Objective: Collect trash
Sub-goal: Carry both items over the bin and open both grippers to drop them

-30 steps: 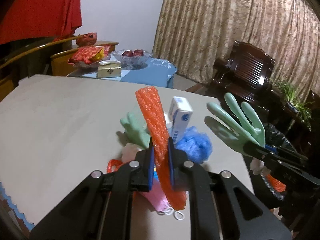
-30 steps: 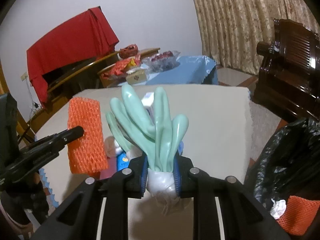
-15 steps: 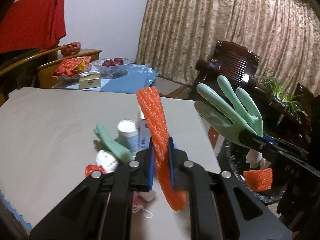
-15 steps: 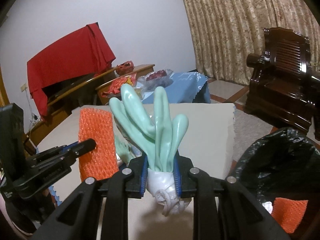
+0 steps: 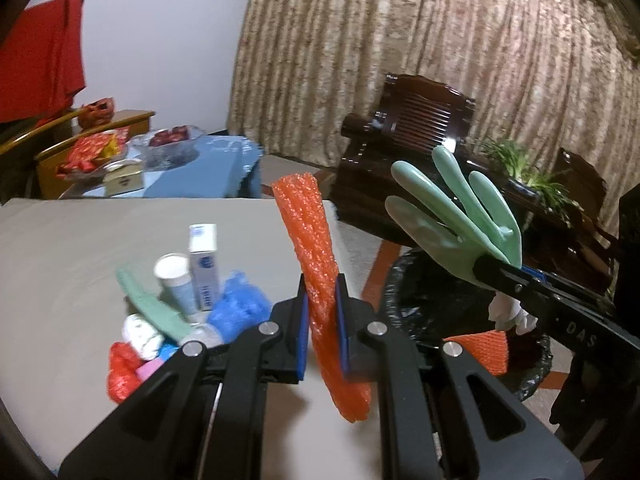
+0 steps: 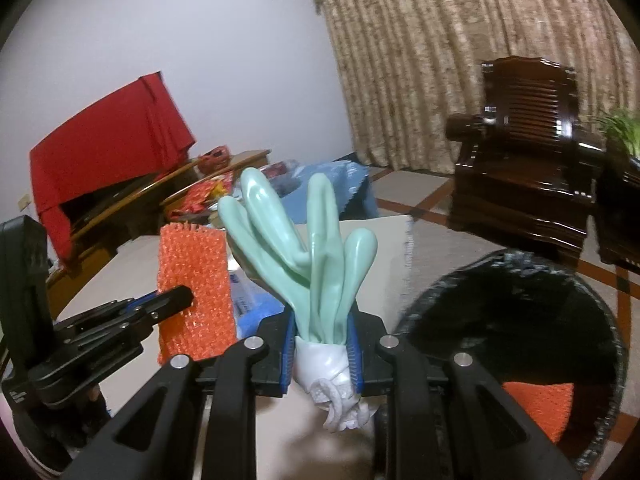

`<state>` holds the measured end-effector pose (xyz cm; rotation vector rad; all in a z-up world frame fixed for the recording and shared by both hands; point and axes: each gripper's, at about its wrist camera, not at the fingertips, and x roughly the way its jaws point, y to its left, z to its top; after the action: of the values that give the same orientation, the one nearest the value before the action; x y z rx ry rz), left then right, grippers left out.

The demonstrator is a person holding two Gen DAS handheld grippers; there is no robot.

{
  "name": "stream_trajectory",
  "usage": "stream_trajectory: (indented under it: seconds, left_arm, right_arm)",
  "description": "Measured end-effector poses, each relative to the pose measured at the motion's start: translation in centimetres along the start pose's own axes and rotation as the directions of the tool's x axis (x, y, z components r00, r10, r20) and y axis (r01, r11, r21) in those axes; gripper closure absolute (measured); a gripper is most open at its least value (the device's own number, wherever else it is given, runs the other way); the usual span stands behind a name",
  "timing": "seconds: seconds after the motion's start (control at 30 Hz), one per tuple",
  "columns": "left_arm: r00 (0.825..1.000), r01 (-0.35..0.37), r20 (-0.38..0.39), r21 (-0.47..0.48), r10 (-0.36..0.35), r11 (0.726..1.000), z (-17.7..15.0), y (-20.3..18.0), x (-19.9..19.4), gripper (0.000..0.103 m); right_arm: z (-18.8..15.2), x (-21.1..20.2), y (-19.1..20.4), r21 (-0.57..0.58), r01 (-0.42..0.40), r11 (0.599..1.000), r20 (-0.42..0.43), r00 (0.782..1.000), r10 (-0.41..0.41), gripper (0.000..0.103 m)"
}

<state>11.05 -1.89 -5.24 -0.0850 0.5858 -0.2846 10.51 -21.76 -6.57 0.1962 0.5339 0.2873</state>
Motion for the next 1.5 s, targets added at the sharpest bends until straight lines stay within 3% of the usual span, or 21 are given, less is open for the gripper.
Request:
stream_trajectory:
  seconds: [0.53,0.8,0.87,0.9,0.93,1.0,1.07,1.17,1.23,1.33,1.5]
  left_arm:
    - [0.984,0.177,-0.039,0.102,-0.174,0.979,1.1,-9.8,5.0,0.092]
    - [0.973,0.225,-0.085,0.137,-0.215,0.965,0.7,-13.2,8.3,0.092]
    - [0.968,0.241,-0.108,0.138,-0.227,0.961,0.7,-13.9,9.3,0.09]
    - [0.967,0.244,-0.112,0.135,-0.23,0.96,0.7,-14.0,9.6,0.083]
    - [0.963,0.254,-0.123,0.129,-0.239,0.958,0.6,-14.1,10.1,0.063]
    - [0.962,0.256,-0.129,0.111,-0.242,0.96,0.5,-13.9,10.4,0.045]
    - [0.964,0.248,-0.124,0.106,-0.235,0.963,0.4,-13.4,10.2,0.043]
    - [0.97,0.225,-0.117,0.097,-0.213,0.97,0.3,-12.3,9.7,0.035]
    - [0.978,0.194,-0.097,0.1,-0.185,0.976,0.2,-11.2,8.7,0.023]
    - [0.989,0.141,-0.07,0.11,-0.134,0.984,-0.1,-9.7,7.2,0.013]
    - [0.997,0.065,-0.048,0.089,-0.061,0.994,-0.4,-6.4,4.8,0.01]
  right_arm:
    - [-0.3,-4.6,-9.3,0.088,0.208,0.974,0.014,0.978,-0.21,0.081]
    - [-0.8,-3.9,-12.0,0.125,0.284,0.95,-0.012,0.958,-0.285,0.081]
    - [-0.8,-3.7,-13.0,0.133,0.305,0.943,-0.025,0.952,-0.305,0.077]
    - [-0.9,-3.4,-13.7,0.138,0.327,0.935,-0.044,0.945,-0.324,0.075]
    - [-1.1,-3.3,-14.0,0.144,0.345,0.928,-0.053,0.939,-0.341,0.067]
    - [-1.5,-3.3,-14.7,0.159,0.369,0.916,-0.066,0.929,-0.363,0.056]
    - [-1.8,-3.8,-14.8,0.165,0.379,0.911,-0.056,0.925,-0.375,0.05]
    - [-1.9,-4.5,-14.0,0.148,0.39,0.909,-0.036,0.921,-0.389,0.026]
    - [-1.8,-4.7,-13.4,0.138,0.393,0.909,-0.025,0.919,-0.393,0.01]
    - [-1.5,-4.8,-12.3,0.118,0.385,0.915,-0.011,0.922,-0.386,0.006]
    - [-1.0,-4.1,-9.9,0.096,0.335,0.937,0.001,0.941,-0.337,0.006]
